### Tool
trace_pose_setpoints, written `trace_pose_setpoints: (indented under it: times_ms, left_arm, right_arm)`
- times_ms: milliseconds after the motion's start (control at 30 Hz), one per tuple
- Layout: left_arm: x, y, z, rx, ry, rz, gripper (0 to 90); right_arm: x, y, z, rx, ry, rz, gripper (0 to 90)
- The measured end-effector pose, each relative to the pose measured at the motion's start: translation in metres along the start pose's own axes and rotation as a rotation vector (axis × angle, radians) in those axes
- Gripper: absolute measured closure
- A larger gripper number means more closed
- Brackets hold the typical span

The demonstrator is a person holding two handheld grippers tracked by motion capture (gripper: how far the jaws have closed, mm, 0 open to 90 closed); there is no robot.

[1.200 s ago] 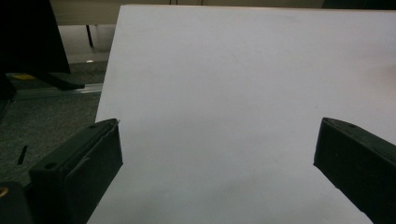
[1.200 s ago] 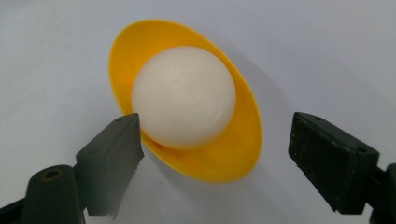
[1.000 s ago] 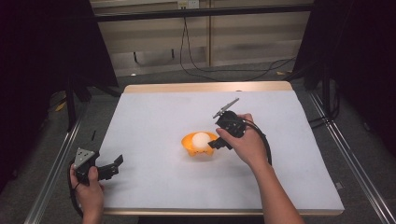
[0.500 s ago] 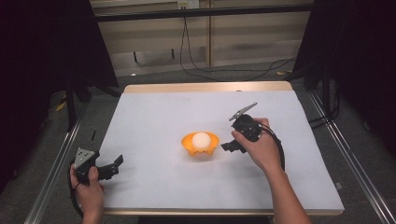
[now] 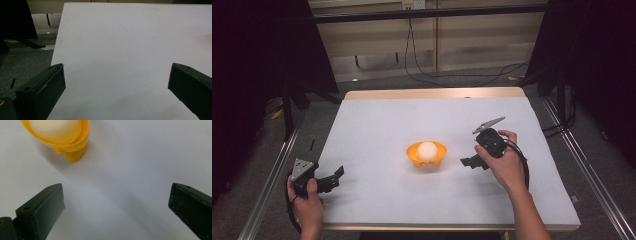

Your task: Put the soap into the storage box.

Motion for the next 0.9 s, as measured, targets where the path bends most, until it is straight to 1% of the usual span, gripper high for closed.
trace_pose_setpoints:
  times_ms: [100, 133, 167, 300, 367, 533, 700, 900]
  left_arm:
    - [0.000, 0.000, 0.000, 0.000, 0.000, 0.000, 1.0]
    - [0.000, 0.000, 0.000, 0.000, 0.000, 0.000, 1.0]
    - [0.000, 0.000, 0.000, 0.000, 0.000, 0.000, 1.0]
    - [0.000, 0.000, 0.000, 0.003, 0.000, -0.001, 1.0]
    - [0.000, 0.000, 0.000, 0.002, 0.000, -0.002, 1.0]
    - [0.000, 0.000, 0.000, 0.004, 0.000, -0.002, 1.0]
    - [0.000, 0.000, 0.000, 0.005, 0.000, -0.002, 1.0]
    - [0.000, 0.001, 0.000, 0.006, 0.001, -0.002, 1.0]
  right_arm:
    - [-0.002, 0.003, 0.004, 0.008, 0.007, 0.008, 0.0]
    - [-0.004, 0.005, 0.009, 0.021, 0.012, 0.017, 0.0]
    - [-0.004, 0.006, 0.010, 0.017, 0.019, 0.016, 0.0]
    - [-0.007, 0.010, 0.019, 0.029, 0.029, 0.034, 0.0]
    - [-0.009, 0.012, 0.022, 0.032, 0.037, 0.034, 0.0]
    - [-0.014, 0.018, 0.033, 0.052, 0.056, 0.046, 0.0]
    - [-0.020, 0.025, 0.045, 0.068, 0.062, 0.064, 0.0]
    - [-0.024, 0.032, 0.058, 0.087, 0.078, 0.065, 0.0]
Point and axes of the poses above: each handheld gripper's, and its own axes: x roughly forward along the jaws, z roughly out of its underside, y roughly to its right, the point moved 3 cm from there along x, roughly forward along the jaws, and after that the axes turned 2 degrees about -y, right-handed, at the moved point
